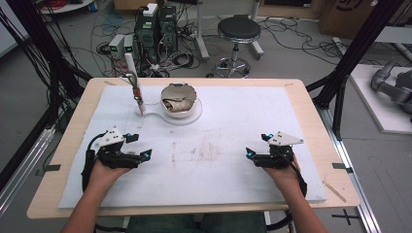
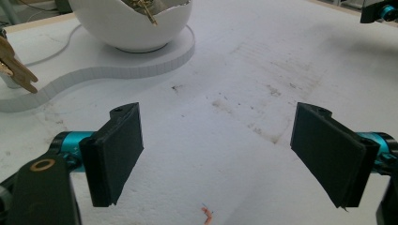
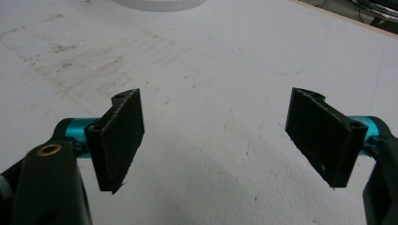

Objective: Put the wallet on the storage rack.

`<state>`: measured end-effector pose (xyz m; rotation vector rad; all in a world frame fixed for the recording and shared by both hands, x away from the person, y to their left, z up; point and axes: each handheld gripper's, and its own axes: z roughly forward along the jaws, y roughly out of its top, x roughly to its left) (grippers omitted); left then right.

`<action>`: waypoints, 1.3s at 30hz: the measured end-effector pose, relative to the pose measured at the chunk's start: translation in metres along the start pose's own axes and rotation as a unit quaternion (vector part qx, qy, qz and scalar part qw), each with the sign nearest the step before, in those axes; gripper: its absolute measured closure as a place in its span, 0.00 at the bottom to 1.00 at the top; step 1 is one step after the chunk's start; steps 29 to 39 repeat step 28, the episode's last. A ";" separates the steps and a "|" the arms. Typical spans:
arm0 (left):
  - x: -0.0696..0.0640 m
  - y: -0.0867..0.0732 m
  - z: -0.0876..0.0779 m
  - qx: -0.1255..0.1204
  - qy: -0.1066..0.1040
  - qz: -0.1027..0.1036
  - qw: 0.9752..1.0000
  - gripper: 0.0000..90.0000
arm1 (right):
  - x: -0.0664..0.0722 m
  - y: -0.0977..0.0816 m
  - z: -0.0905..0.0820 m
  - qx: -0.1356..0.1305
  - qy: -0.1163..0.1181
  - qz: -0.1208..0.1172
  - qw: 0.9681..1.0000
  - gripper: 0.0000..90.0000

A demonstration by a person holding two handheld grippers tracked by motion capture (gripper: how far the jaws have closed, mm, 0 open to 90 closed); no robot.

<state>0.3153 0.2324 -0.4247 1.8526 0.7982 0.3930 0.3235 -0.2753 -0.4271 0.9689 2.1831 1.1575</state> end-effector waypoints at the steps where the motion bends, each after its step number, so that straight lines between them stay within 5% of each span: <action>1: 0.001 -0.001 0.000 0.000 0.001 -0.003 1.000 0.19 | 0.000 0.000 0.000 0.001 0.000 0.001 1.000 0.22; 39: 0.003 -0.004 0.005 0.010 -0.001 -0.006 1.000 0.19 | -0.002 -0.003 -0.003 0.002 -0.010 0.004 1.000 0.22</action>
